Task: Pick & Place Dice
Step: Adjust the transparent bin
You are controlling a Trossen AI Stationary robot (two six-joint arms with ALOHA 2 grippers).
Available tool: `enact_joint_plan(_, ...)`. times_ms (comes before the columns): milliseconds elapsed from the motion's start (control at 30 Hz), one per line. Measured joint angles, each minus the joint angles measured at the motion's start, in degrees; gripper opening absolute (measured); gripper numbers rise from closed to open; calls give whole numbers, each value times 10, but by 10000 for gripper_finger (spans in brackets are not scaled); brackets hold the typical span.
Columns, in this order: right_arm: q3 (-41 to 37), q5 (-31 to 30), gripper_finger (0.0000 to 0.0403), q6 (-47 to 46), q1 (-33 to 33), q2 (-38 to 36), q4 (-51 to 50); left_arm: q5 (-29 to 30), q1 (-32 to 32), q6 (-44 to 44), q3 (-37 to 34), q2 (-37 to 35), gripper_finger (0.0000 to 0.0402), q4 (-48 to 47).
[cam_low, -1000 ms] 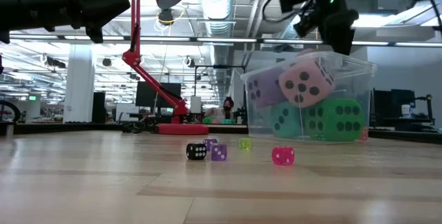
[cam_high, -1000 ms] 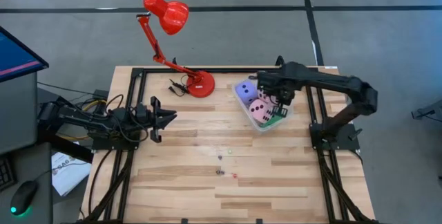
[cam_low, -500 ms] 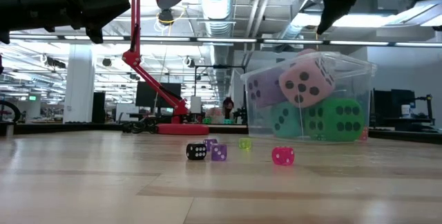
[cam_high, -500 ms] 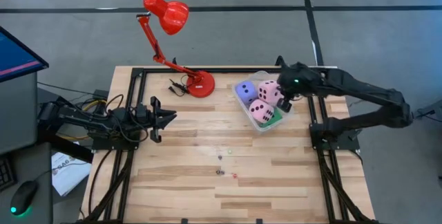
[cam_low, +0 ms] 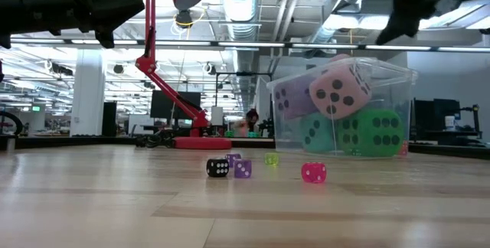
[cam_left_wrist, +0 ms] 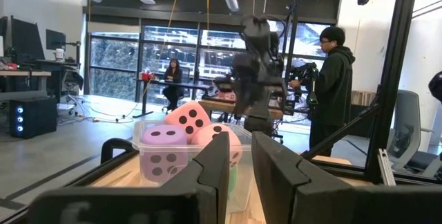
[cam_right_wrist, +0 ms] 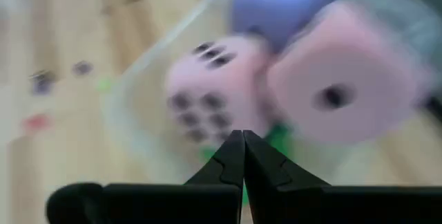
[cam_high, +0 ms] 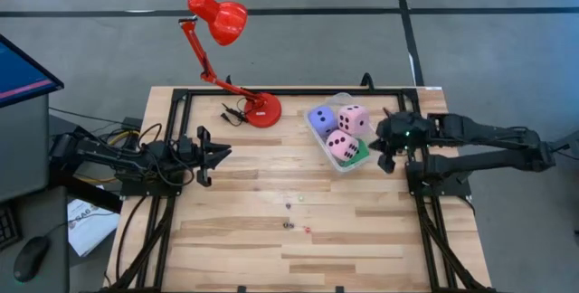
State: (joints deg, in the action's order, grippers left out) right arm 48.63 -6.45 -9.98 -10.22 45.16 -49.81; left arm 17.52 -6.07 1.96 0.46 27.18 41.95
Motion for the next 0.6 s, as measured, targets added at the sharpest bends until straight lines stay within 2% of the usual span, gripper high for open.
enact_joint_plan(233, -53, 19, 0, -105, 67, 7, -45, 0, 0, 0, 0, 0, 53, 0)
enact_joint_plan(433, -66, 23, 0, -124, 119, 14, -40, 0, 0, 0, 0, 0, 53, 0)
enact_joint_plan(600, -67, -41, 0, -110, 136, -2, -21, 0, 0, -1, 0, 0, 53, -1)
